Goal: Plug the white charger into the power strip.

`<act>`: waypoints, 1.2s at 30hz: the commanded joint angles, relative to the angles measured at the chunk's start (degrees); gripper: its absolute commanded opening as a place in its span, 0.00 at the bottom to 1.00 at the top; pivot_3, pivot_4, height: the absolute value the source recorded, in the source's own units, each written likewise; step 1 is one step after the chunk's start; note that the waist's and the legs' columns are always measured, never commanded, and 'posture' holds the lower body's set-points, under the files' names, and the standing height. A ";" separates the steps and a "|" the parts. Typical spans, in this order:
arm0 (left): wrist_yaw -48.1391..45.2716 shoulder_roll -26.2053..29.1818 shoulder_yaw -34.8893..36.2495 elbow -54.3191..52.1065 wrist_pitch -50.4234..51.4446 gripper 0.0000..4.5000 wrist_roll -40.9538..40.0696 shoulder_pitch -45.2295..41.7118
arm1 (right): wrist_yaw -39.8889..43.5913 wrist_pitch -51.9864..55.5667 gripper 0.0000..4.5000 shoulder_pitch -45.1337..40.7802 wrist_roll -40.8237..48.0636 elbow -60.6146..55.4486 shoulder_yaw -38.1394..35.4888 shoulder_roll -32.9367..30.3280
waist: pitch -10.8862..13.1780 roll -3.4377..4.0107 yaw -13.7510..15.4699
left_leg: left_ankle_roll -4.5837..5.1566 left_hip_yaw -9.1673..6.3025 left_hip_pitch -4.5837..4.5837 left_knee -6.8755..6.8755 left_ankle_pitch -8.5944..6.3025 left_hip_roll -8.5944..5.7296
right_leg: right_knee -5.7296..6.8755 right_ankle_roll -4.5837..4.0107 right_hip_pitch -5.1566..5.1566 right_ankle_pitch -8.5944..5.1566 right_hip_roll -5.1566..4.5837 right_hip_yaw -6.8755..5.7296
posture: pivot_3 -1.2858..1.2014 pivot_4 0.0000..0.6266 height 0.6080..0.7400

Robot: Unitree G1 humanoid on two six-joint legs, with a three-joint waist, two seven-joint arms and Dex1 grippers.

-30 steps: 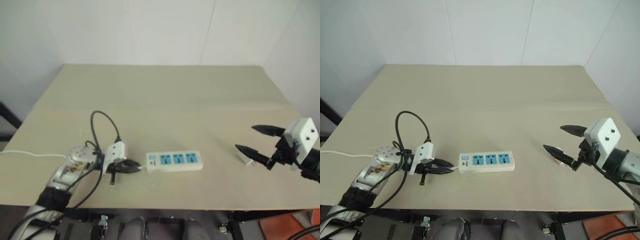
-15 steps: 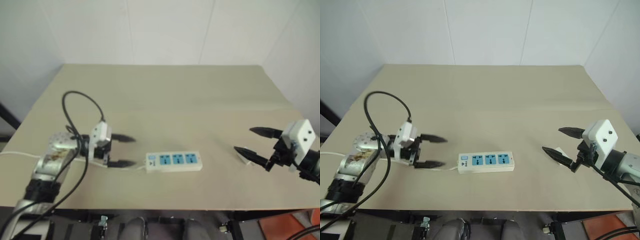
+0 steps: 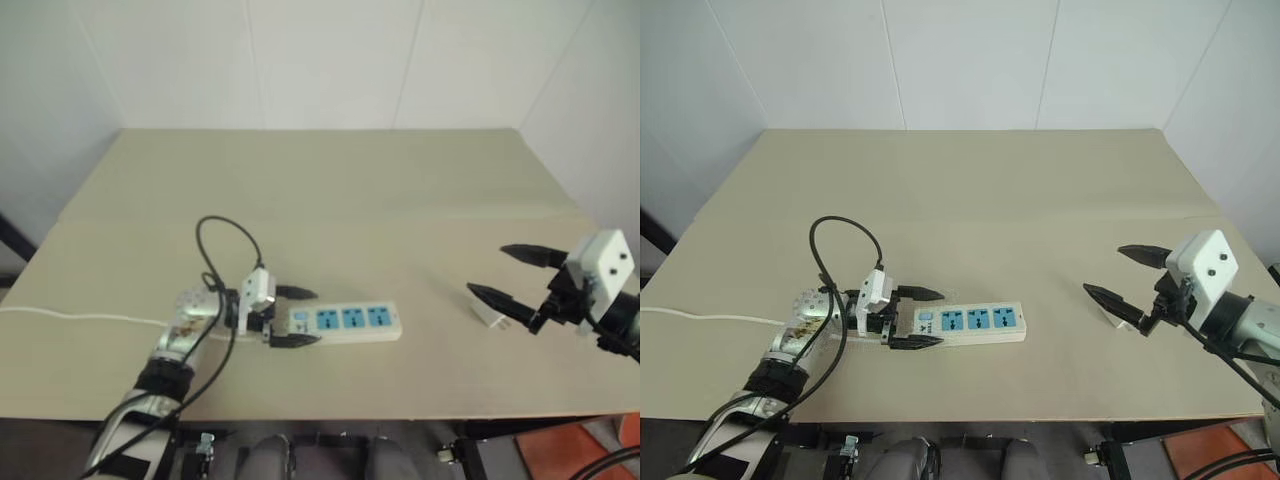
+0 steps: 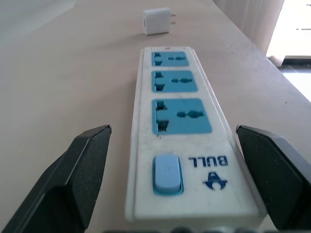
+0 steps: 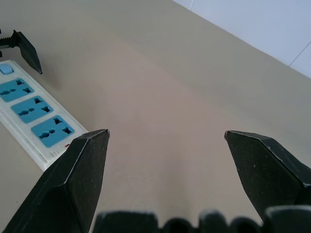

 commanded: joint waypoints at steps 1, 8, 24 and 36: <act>-0.64 -0.01 0.34 0.93 -2.59 1.00 0.45 -0.73 | -0.34 0.10 1.00 -0.03 1.51 -2.18 -1.68 0.22 | 0.00 0.00 0.05 | 0.00 0.00 0.00 0.00 0.00 0.00 | 0.00 0.00 0.00 0.00 0.00 0.00 | 0.52 0.24 1.00; -0.46 -1.19 0.05 4.40 -5.65 1.00 1.40 0.03 | -0.64 0.01 1.00 -1.41 1.58 -1.55 -0.30 0.22 | 0.00 0.00 0.13 | 0.00 -0.01 0.00 0.01 0.00 0.01 | 0.02 0.00 0.00 0.00 0.00 0.00 | 0.52 0.24 1.00; 1.43 -6.45 -0.16 8.83 -8.06 0.74 2.79 -1.59 | -0.82 2.44 1.00 -6.56 0.58 3.31 2.51 -2.21 | -0.10 0.13 0.62 | 0.00 -0.01 0.01 0.04 0.00 -0.04 | 0.01 0.01 0.05 0.00 -0.02 -0.02 | 0.52 0.24 1.00; 1.68 -9.69 -1.74 14.60 -9.10 0.74 6.17 -5.89 | -12.63 64.37 1.00 -64.14 -3.48 33.15 41.10 -8.61 | -0.16 0.31 0.38 | 0.01 -0.02 -0.35 0.01 0.02 -0.01 | -0.03 -0.08 -0.41 0.13 -0.01 0.00 | 0.52 0.24 1.00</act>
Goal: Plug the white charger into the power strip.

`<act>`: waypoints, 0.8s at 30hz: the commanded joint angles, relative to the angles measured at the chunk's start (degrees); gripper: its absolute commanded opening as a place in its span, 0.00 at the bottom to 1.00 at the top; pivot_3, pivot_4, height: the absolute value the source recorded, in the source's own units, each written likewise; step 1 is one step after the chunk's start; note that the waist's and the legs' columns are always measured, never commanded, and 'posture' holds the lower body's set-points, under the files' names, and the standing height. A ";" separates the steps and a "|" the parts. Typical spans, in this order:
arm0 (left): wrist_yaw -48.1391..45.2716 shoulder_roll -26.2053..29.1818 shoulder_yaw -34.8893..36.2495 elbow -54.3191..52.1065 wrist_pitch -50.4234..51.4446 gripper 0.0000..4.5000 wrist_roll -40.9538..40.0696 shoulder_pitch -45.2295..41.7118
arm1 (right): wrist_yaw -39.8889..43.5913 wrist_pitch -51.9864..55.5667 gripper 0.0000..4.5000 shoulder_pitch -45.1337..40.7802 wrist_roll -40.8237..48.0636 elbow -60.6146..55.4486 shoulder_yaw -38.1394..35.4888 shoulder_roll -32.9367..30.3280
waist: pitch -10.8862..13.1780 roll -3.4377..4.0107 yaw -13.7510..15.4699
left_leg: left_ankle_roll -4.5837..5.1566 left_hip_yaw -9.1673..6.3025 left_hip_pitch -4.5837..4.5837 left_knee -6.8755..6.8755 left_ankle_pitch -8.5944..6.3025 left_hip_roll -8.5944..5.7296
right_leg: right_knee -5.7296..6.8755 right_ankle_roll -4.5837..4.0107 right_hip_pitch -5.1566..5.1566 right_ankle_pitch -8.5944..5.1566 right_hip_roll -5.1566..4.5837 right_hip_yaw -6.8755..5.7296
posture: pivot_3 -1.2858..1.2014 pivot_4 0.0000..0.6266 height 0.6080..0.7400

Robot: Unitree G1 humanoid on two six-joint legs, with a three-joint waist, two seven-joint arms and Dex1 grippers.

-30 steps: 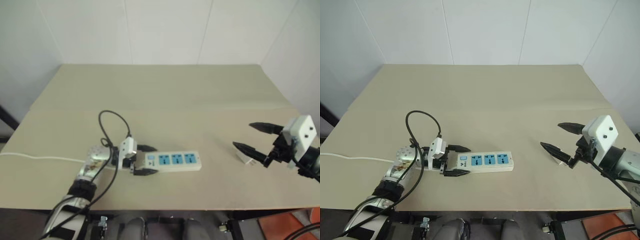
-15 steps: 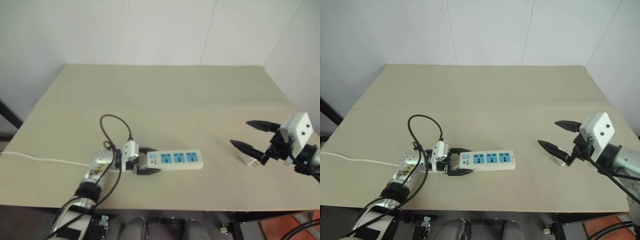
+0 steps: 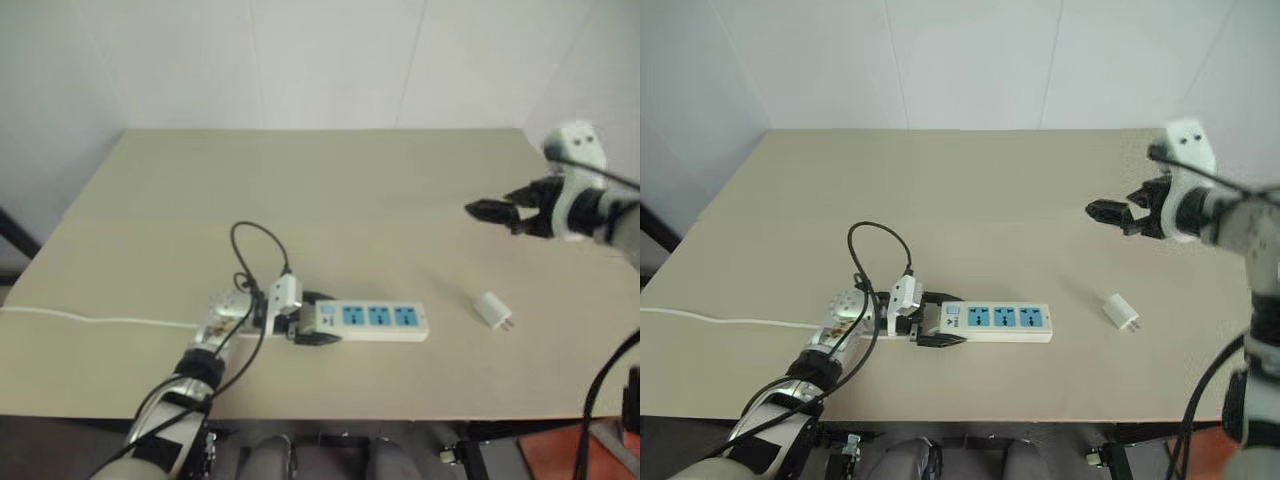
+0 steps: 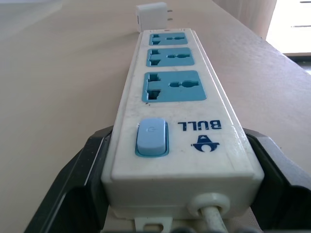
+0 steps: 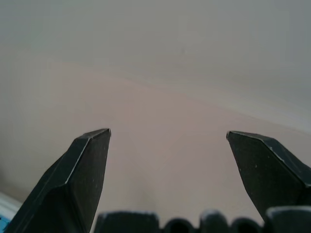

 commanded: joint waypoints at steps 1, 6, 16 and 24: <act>0.73 -0.75 -0.57 0.82 0.27 0.74 0.66 0.53 | 6.95 7.20 1.00 -8.47 -3.55 8.29 18.85 -3.78 | -0.02 0.02 0.41 | 0.00 -0.03 -0.17 0.00 0.00 0.01 | -0.04 0.00 -0.11 0.00 0.00 -0.09 | 0.52 0.24 1.00; 1.44 -1.42 -0.64 0.35 0.30 0.74 0.86 1.10 | 17.87 0.33 1.00 -12.92 -10.18 18.44 35.21 -4.41 | -0.04 0.04 0.43 | 0.00 0.03 -0.52 0.15 0.00 -0.19 | 0.02 0.04 -0.41 0.02 -0.09 -0.05 | 0.52 0.24 1.00; 1.85 -1.00 -0.61 -1.37 0.90 0.74 1.08 2.81 | 31.29 -8.27 1.00 -11.79 -18.71 22.81 43.83 -2.73 | -0.29 0.45 -0.19 | 0.00 0.05 -0.44 0.15 0.00 -0.21 | 0.10 0.07 -0.46 0.01 -0.09 -0.01 | 0.52 0.24 1.00; 1.66 -0.65 -0.87 -2.27 1.43 0.74 1.12 3.11 | 34.39 -12.17 1.00 -9.07 -23.80 27.33 44.04 0.55 | -0.31 0.49 -0.23 | -0.02 0.05 -0.43 0.15 0.01 -0.22 | 0.14 0.08 -0.47 0.01 -0.09 0.00 | 0.52 0.24 1.00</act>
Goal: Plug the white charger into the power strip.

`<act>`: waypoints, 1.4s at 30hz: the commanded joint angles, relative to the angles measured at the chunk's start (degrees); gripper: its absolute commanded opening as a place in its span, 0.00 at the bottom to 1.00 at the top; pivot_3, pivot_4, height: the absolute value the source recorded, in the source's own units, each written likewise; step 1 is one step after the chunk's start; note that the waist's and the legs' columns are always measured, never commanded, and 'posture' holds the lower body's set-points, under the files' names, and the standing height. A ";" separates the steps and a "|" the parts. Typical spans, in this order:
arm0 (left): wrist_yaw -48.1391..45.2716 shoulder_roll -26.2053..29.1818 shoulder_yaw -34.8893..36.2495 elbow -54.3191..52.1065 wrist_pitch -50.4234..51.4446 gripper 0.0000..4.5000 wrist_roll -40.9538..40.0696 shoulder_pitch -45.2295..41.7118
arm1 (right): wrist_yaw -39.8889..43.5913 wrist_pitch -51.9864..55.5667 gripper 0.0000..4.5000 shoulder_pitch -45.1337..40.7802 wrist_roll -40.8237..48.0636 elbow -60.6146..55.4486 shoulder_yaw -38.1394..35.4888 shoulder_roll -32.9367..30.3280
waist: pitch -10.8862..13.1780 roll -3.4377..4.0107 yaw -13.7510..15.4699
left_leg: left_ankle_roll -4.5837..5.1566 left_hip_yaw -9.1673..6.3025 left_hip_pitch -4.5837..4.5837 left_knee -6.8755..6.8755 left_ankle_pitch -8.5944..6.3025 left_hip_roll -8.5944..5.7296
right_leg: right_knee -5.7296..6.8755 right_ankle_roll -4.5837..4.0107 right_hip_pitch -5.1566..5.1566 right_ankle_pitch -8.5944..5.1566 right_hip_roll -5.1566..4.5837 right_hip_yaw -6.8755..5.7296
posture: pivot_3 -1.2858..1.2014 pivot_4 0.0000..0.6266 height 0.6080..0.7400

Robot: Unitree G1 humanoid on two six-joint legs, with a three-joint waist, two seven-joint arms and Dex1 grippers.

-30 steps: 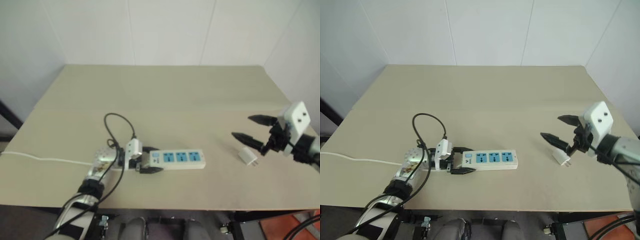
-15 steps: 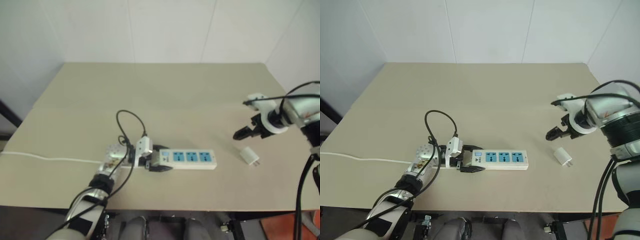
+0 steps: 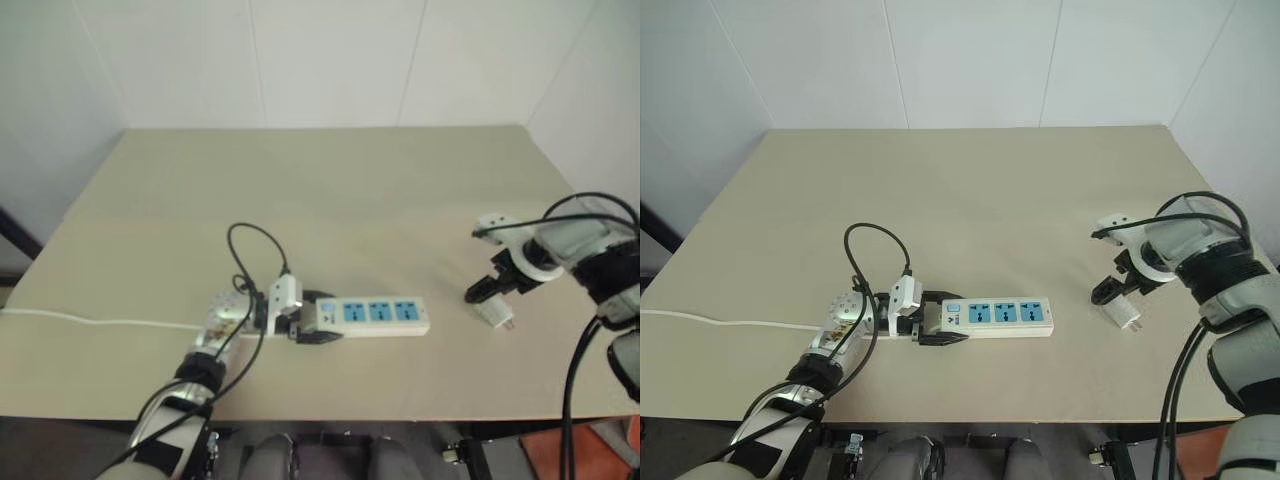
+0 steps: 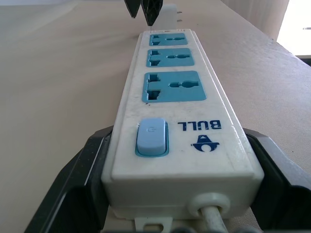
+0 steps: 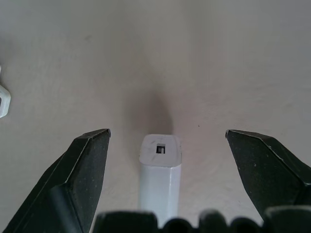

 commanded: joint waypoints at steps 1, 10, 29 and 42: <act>-0.11 -0.11 -1.36 -0.23 1.15 0.74 0.67 1.37 | 1.80 -1.88 1.00 0.47 -3.05 1.33 -0.49 0.30 | 0.00 0.00 0.00 | 0.00 0.00 0.00 0.00 0.00 0.00 | 0.01 0.00 0.00 0.00 0.00 0.00 | 0.52 0.24 1.00; 0.09 0.52 -1.41 -1.94 2.24 0.74 0.60 2.35 | 4.07 -3.08 1.00 2.44 -6.49 3.04 -1.48 1.94 | -0.01 0.01 -0.40 | -0.01 0.00 0.01 0.00 0.00 0.00 | 0.02 0.00 0.00 0.00 0.00 0.00 | 0.52 0.24 1.00; 0.57 1.20 -1.37 -2.02 2.74 0.74 0.86 2.48 | 7.41 -1.97 0.25 4.97 -9.18 -3.57 -3.58 2.77 | -0.26 -0.04 -0.80 | -0.01 -0.02 0.13 0.01 0.01 0.02 | 0.07 0.00 0.07 0.00 0.01 -0.01 | 0.52 0.24 1.00; 0.00 1.45 -1.86 0.42 2.12 0.74 1.39 0.43 | -19.60 -23.84 0.25 15.00 9.23 -25.81 -56.45 22.82 | -0.53 -0.49 -0.21 | -0.11 -0.15 0.21 -0.03 0.06 0.02 | 0.69 0.04 0.09 -0.03 0.03 -0.08 | 0.52 0.24 1.00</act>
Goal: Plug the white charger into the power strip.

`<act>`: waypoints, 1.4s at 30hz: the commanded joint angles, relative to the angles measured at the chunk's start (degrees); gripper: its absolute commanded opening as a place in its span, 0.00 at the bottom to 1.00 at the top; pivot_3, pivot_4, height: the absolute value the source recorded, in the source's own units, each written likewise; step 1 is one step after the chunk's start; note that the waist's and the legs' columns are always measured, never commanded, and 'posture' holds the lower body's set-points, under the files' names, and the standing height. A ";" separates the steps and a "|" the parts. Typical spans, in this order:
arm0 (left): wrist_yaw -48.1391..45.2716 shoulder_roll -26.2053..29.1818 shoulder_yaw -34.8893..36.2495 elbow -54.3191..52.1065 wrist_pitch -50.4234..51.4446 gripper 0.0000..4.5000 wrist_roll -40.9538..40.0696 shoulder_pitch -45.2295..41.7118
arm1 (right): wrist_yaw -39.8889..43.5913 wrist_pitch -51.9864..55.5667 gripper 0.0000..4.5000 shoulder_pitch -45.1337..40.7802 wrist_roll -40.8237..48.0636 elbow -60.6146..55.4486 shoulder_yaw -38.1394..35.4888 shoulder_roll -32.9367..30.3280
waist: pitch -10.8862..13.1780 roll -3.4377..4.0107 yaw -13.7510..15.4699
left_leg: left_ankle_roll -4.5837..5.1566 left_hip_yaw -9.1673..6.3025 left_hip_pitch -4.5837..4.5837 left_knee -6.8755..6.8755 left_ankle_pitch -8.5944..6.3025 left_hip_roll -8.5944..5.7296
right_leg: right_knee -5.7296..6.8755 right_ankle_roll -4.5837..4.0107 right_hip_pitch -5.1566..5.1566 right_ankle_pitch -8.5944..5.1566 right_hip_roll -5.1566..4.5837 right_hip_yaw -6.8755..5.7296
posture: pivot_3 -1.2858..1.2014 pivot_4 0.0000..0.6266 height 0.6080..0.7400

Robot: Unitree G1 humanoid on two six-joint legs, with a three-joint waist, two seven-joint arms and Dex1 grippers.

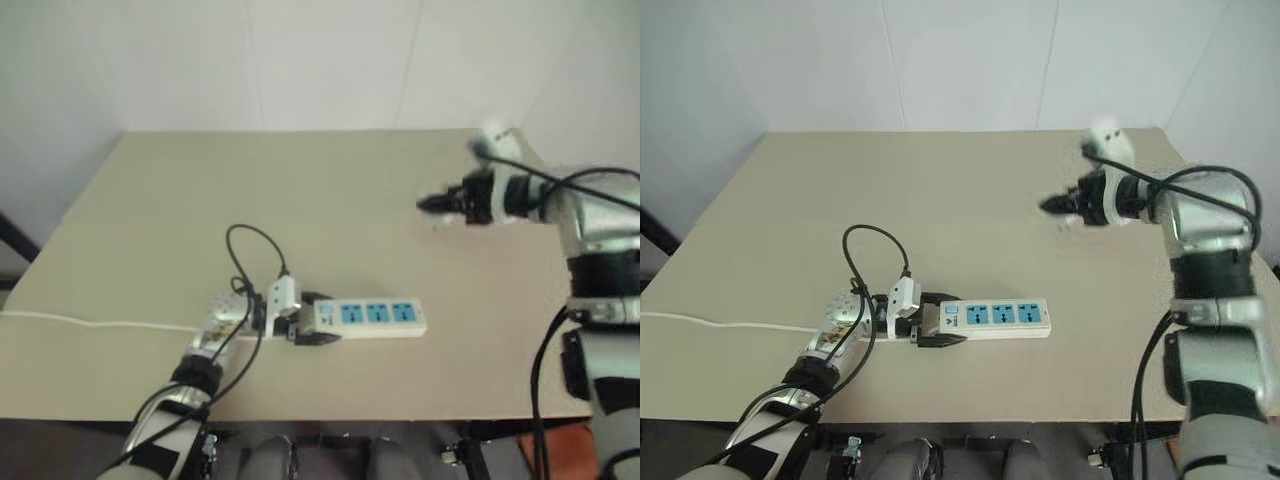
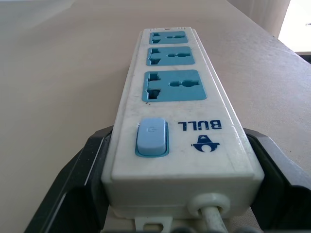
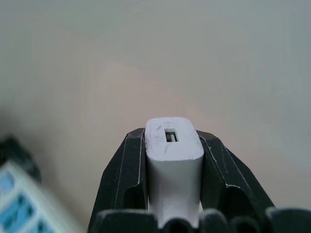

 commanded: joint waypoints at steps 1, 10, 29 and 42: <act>-0.69 0.31 -1.19 2.10 0.01 0.74 1.33 -0.33 | -7.21 -8.74 0.25 5.92 4.92 -6.91 -8.36 7.29 | -0.01 -0.02 -0.01 | 0.00 0.02 -0.02 0.04 0.00 -0.02 | 0.02 0.00 0.00 0.00 0.00 0.04 | 0.52 0.24 1.00; -1.17 0.98 -1.50 2.52 0.03 0.74 1.71 -0.82 | 5.01 -30.24 0.25 24.89 12.38 -18.60 -0.32 17.67 | 0.00 0.00 -0.62 | 0.00 0.07 0.11 0.05 0.01 -0.04 | 0.05 0.01 0.01 -0.01 0.00 0.14 | 0.52 0.24 1.00; -1.61 1.85 -1.88 1.11 0.22 0.74 1.29 -0.18 | 16.78 -49.56 0.25 25.88 6.79 -1.85 10.06 15.16 | 0.03 -0.03 -0.69 | -0.01 0.08 0.85 -0.06 0.01 0.05 | -0.20 0.02 0.68 -0.06 0.08 0.15 | 0.52 0.24 1.00; -2.09 2.17 -1.85 0.67 0.36 0.74 1.05 0.00 | 17.05 -50.76 0.25 26.52 6.44 -0.43 12.78 16.62 | 0.04 -0.02 -0.69 | -0.01 0.08 0.85 -0.08 0.00 0.05 | -0.22 0.02 0.67 -0.06 0.08 0.15 | 0.52 0.24 1.00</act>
